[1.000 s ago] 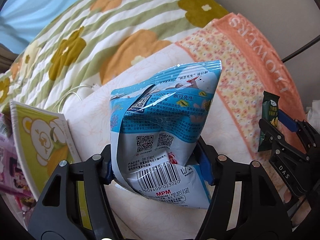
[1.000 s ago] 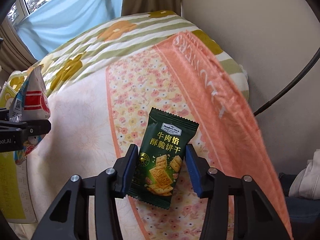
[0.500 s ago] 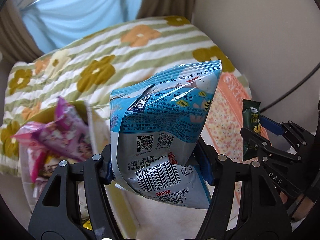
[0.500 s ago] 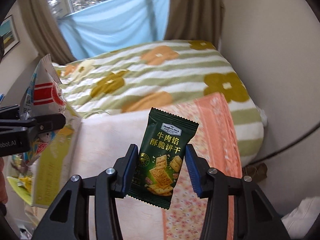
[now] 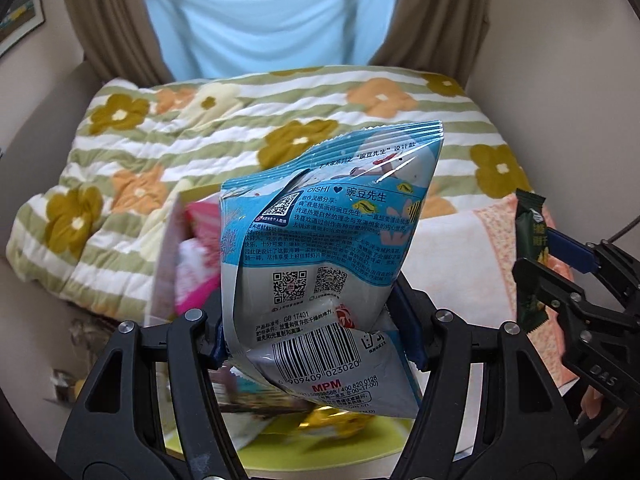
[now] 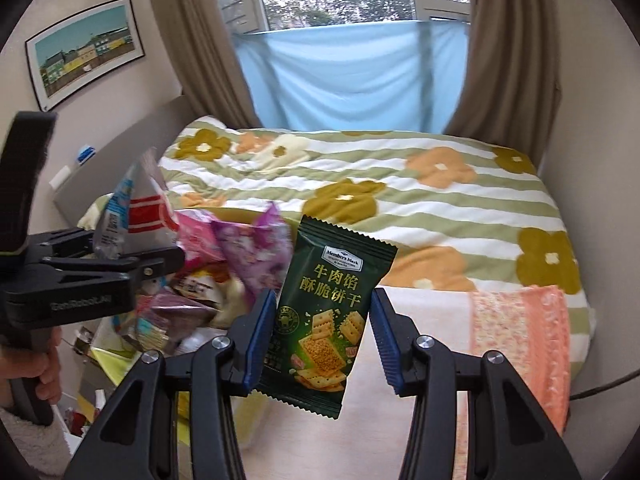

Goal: Organize snacks
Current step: 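Carry both items into the green box and open both tools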

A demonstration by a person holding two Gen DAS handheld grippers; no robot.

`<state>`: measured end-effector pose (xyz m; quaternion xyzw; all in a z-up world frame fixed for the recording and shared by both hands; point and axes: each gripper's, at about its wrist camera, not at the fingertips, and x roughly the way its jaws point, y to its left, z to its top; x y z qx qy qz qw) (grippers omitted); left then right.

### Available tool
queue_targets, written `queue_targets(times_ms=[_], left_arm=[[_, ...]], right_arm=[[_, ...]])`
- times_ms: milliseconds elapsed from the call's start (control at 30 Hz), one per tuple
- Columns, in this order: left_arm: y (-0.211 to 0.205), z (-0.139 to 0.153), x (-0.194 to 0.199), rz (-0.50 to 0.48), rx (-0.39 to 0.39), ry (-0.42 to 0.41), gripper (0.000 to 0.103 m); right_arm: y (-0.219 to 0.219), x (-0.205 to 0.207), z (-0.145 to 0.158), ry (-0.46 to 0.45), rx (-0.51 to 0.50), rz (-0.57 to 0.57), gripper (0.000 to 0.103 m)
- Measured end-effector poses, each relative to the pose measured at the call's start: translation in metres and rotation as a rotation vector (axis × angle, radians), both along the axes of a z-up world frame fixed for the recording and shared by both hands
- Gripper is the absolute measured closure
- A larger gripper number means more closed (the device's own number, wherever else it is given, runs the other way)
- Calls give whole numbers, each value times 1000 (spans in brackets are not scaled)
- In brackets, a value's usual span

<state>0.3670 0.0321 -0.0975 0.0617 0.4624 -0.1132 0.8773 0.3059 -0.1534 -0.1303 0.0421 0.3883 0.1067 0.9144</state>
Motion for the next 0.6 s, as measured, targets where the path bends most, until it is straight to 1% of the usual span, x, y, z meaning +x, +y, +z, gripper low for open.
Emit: queue_targets(times_ms=[33, 100, 167, 267, 300, 333, 367, 400, 433, 500, 600], left_arm=[[14, -4, 5, 2, 8, 7, 41], [27, -14, 16, -12, 17, 31, 41], [40, -25, 27, -39, 4, 56, 41], [42, -40, 41, -96, -2, 94, 40], [43, -41, 41, -107, -2, 95, 37], [46, -43, 42, -117, -1, 91, 27], [50, -44, 43, -124, 1, 85, 21], [54, -42, 44, -129, -5, 79, 9], [59, -41, 42, -141, -25, 63, 3], [67, -35, 36, -169, -55, 42, 1], [77, -27, 26, -210, -62, 14, 1]], right_arm=[[14, 2, 0, 1, 13, 11, 59], [33, 7, -3, 5, 14, 23, 59], [52, 13, -6, 16, 17, 27, 59], [74, 19, -14, 40, 6, 25, 59], [79, 20, -16, 48, -1, 19, 59], [84, 21, -20, 59, -6, 7, 59], [86, 21, -23, 66, -9, -5, 59], [88, 21, -24, 72, -11, -21, 59], [90, 21, -27, 77, -11, -38, 59], [94, 17, -29, 85, -8, -78, 59], [102, 9, -32, 92, -13, -135, 59]])
